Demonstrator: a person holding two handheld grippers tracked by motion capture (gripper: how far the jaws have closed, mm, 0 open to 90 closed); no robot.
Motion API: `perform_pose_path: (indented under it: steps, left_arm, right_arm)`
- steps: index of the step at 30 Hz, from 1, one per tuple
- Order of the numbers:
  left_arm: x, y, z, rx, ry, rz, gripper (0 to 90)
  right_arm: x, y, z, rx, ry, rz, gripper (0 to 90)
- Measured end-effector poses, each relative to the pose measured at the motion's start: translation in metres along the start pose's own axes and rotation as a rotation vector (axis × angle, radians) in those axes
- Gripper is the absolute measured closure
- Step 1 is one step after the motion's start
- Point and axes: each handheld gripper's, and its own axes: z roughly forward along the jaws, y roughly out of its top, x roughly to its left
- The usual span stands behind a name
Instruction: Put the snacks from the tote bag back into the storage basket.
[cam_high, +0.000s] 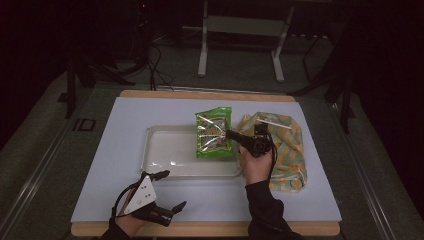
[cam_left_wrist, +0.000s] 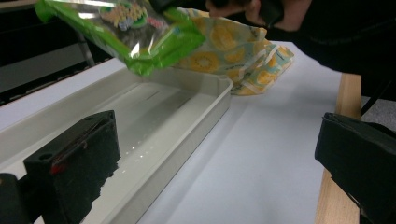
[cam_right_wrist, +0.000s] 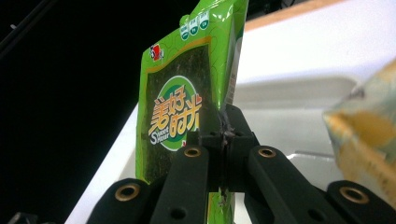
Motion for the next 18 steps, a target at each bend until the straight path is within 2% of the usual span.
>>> perform_pose_path:
  steps: [14, 18]
  left_arm:
    - [-0.001, 0.000, 0.000, 0.001, 0.000, 0.004, 0.5]
    - [-0.001, 0.000, 0.000, 0.004, -0.002, 0.006, 0.6]
  right_arm:
    - [-0.012, -0.025, 0.016, 0.063, -0.005, 0.041, 88.7]
    - [-0.017, -0.033, 0.020, 0.073, -0.019, 0.049, 88.7]
